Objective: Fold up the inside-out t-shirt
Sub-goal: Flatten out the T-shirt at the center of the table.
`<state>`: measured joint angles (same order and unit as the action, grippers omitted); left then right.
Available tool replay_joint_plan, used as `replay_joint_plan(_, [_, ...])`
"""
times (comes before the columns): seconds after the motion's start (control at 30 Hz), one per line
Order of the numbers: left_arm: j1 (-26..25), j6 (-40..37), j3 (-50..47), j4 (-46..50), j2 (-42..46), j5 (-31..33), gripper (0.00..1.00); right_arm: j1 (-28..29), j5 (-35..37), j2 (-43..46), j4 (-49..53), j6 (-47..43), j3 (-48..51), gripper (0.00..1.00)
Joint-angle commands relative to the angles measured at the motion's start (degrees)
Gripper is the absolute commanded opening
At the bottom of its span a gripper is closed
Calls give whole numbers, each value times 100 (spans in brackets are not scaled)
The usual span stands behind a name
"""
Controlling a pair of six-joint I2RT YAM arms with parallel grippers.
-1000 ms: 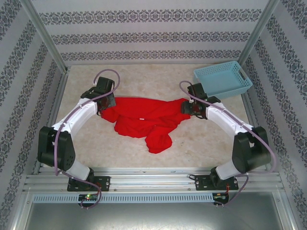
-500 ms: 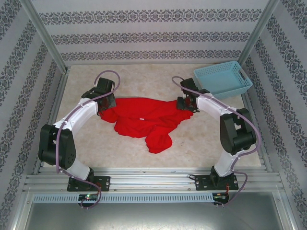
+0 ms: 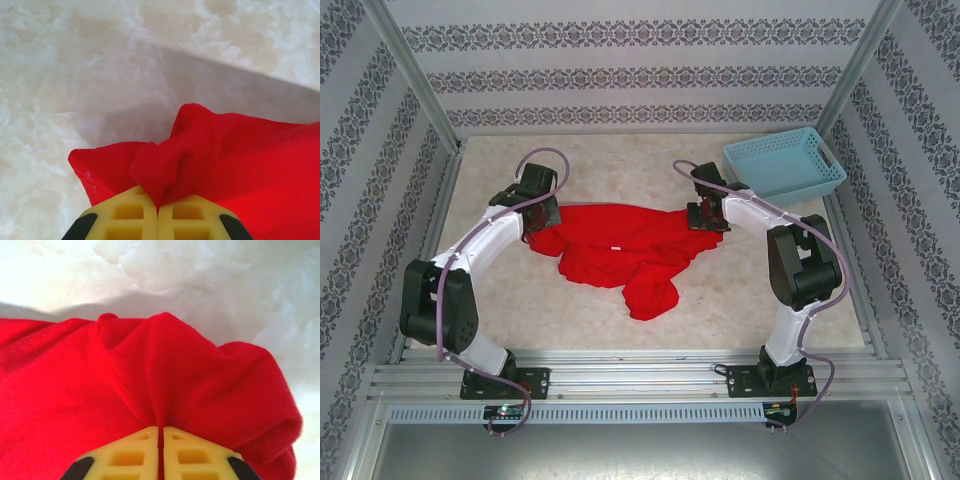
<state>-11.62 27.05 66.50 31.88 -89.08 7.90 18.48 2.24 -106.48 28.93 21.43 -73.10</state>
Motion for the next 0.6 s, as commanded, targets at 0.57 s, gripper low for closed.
replay_joint_plan(0.57, [72, -330, 554, 11, 3061, -593, 0, 93, 352, 4103, 1354, -262, -571, 0])
